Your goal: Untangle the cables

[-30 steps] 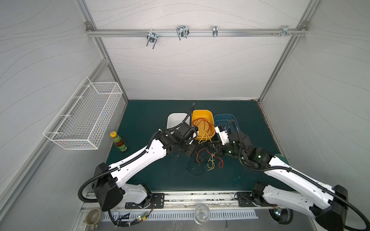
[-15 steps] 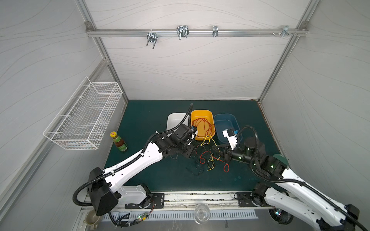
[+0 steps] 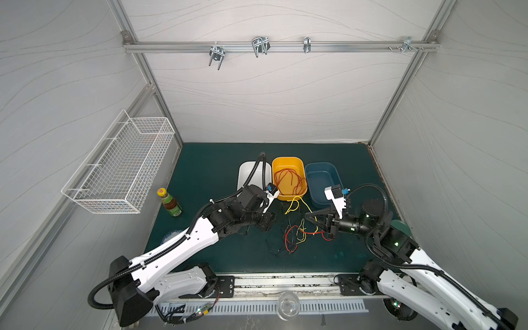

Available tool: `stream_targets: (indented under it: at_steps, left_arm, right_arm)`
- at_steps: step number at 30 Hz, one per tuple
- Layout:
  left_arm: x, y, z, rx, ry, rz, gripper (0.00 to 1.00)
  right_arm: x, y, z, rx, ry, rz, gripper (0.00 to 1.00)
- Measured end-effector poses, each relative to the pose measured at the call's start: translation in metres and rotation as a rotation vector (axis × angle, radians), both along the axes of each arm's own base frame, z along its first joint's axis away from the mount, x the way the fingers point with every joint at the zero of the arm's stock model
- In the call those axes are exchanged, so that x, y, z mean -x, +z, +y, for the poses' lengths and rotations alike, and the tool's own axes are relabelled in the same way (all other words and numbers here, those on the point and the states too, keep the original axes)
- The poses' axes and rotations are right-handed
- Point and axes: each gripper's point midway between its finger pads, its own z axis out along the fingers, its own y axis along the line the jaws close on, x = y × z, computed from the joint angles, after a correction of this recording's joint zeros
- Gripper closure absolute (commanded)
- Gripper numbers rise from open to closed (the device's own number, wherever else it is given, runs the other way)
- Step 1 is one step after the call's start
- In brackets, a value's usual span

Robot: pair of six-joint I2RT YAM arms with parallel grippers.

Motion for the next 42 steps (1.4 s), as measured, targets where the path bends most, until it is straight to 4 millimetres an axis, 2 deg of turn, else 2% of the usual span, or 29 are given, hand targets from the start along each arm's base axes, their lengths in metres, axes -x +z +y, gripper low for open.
stream_targets:
  at_steps: [7, 13, 18, 20, 24, 30, 37, 42]
  left_arm:
    - [0.003, 0.005, -0.006, 0.05, -0.032, -0.019, 0.38]
    - [0.011, 0.012, -0.011, 0.096, -0.062, -0.001, 0.38]
    - [0.025, 0.037, -0.009, 0.192, -0.075, -0.009, 0.36]
    - [0.034, 0.052, -0.006, 0.245, -0.092, -0.019, 0.3]
    - [0.051, 0.073, 0.001, 0.33, -0.122, -0.041, 0.25]
    - [0.061, 0.064, -0.001, 0.344, -0.149, 0.014, 0.24]
    - [0.054, 0.028, -0.022, 0.272, -0.16, 0.162, 0.23]
    - [0.048, 0.022, -0.032, 0.257, -0.161, 0.197, 0.23]
  right_arm:
    - [0.006, 0.006, 0.0, -0.02, 0.028, -0.012, 1.0]
    - [-0.009, 0.001, -0.004, 0.006, -0.057, -0.008, 1.0]
    - [-0.021, 0.0, -0.005, 0.017, -0.116, 0.002, 1.0]
    - [-0.023, -0.002, -0.005, 0.021, -0.123, 0.008, 1.0]
    - [-0.025, -0.004, -0.004, 0.026, -0.127, 0.02, 1.0]
    - [-0.029, -0.012, 0.0, 0.046, -0.125, 0.051, 1.0]
    - [-0.029, -0.009, 0.001, 0.033, -0.126, 0.061, 1.0]
    - [-0.029, -0.007, 0.002, 0.021, -0.121, 0.069, 1.0]
